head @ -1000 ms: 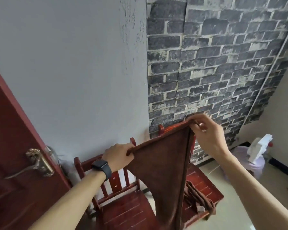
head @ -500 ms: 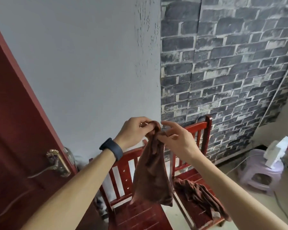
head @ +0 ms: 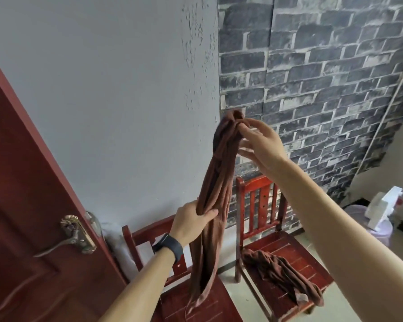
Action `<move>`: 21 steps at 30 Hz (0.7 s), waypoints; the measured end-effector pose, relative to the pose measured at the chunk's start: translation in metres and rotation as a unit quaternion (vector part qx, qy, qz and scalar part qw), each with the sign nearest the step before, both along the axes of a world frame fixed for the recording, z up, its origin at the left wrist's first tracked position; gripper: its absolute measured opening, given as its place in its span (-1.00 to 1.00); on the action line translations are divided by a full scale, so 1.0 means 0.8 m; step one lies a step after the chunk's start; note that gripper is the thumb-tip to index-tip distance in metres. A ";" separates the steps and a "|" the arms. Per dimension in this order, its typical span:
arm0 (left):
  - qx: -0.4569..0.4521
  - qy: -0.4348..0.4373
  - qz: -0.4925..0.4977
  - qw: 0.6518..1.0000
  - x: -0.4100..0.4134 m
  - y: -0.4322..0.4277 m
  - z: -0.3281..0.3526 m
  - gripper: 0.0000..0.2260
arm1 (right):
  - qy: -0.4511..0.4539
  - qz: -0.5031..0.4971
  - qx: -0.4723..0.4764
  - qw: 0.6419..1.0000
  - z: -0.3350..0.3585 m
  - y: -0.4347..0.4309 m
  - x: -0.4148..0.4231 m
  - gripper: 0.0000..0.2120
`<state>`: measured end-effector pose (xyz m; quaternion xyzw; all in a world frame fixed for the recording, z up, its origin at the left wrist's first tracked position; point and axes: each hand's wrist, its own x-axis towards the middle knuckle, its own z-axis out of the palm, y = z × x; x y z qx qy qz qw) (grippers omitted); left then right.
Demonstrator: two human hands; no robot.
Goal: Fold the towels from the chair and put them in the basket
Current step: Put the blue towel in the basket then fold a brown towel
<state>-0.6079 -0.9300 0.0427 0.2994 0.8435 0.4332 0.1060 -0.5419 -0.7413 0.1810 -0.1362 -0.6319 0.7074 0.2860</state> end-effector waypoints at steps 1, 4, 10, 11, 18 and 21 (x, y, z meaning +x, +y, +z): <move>0.006 0.000 0.006 1.000 0.001 0.006 0.002 -0.66 | -0.039 -0.028 0.017 0.999 -0.021 0.007 0.005 -0.43; 0.052 -0.099 0.015 0.994 -0.003 0.019 0.003 -0.73 | -0.219 0.016 0.067 0.973 -0.123 -0.006 0.050 -0.12; 0.038 -0.302 -0.035 0.952 0.001 0.020 -0.049 -0.65 | -0.259 0.044 0.029 0.965 -0.269 -0.058 0.097 -0.78; 0.042 -0.333 -0.020 0.942 0.009 0.015 -0.068 -0.75 | -0.263 0.012 0.027 0.964 -0.282 -0.061 0.099 -0.82; -0.019 -0.397 0.022 0.917 0.070 -0.030 -0.161 -0.55 | -0.335 -0.016 0.023 0.942 -0.347 -0.077 0.121 -0.85; 0.047 -0.422 0.046 0.904 0.074 -0.046 -0.173 -0.77 | -0.387 -0.034 0.076 0.918 -0.358 -0.080 0.125 -0.82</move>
